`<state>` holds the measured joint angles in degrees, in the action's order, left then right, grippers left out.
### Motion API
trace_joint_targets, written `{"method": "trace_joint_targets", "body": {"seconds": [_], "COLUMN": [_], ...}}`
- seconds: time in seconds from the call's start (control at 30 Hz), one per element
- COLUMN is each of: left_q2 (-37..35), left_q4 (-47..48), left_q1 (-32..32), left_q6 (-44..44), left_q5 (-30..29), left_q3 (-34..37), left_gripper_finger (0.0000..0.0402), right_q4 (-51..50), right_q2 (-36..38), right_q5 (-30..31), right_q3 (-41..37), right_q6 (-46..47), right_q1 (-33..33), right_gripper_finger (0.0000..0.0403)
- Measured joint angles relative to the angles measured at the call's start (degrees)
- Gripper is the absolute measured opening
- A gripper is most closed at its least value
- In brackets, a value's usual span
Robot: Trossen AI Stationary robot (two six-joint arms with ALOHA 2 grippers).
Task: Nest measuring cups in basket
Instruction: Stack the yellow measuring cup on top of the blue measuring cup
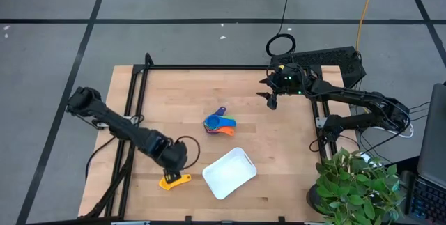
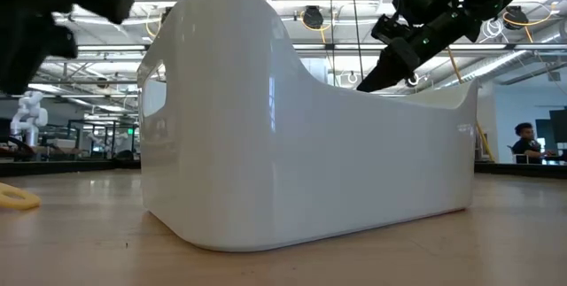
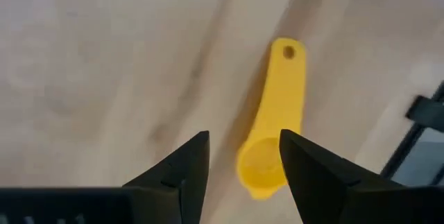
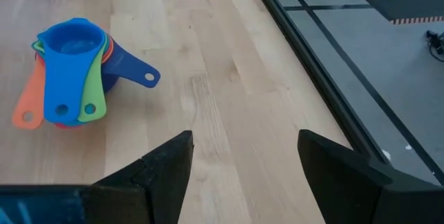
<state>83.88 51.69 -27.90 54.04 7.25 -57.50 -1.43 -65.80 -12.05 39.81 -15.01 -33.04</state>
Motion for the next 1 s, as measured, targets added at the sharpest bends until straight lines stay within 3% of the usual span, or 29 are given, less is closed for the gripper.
{"method": "trace_joint_targets", "body": {"seconds": [0.27,1.0], "left_q2": [0.2,0.1], "left_q4": [-8.6,-17.1], "left_q1": [-4.3,-9.4], "left_q6": [5.7,12.7], "left_q5": [1.3,2.2], "left_q3": [8.7,15.9], "left_gripper_finger": [0.0177,0.0177], "right_q4": [-0.1,-0.1], "right_q2": [0.0,0.0], "right_q5": [0.0,0.0], "right_q3": [0.0,0.0], "right_q6": [0.8,0.8], "right_q1": [0.1,0.1], "right_gripper_finger": [0.0251,0.0251]}}
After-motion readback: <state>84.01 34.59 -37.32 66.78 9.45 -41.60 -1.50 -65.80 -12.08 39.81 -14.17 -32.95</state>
